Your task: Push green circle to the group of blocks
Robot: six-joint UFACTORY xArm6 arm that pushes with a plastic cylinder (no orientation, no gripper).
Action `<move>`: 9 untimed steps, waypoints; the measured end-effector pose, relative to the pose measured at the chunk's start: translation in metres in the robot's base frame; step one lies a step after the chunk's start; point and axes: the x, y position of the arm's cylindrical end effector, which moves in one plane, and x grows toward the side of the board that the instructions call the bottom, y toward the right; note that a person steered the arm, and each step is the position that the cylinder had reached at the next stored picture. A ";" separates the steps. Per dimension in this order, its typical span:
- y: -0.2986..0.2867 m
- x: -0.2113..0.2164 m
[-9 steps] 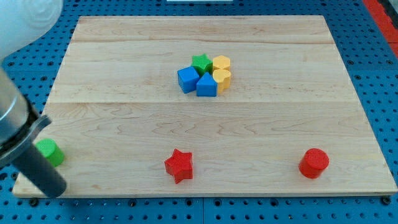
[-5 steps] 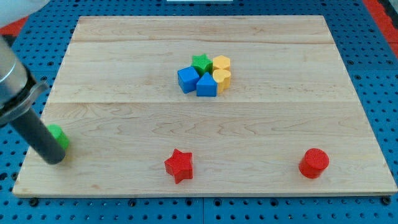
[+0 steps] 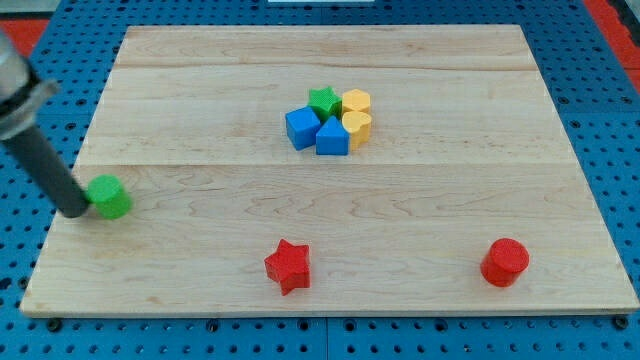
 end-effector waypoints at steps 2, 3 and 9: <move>0.101 -0.038; 0.140 -0.053; 0.143 -0.121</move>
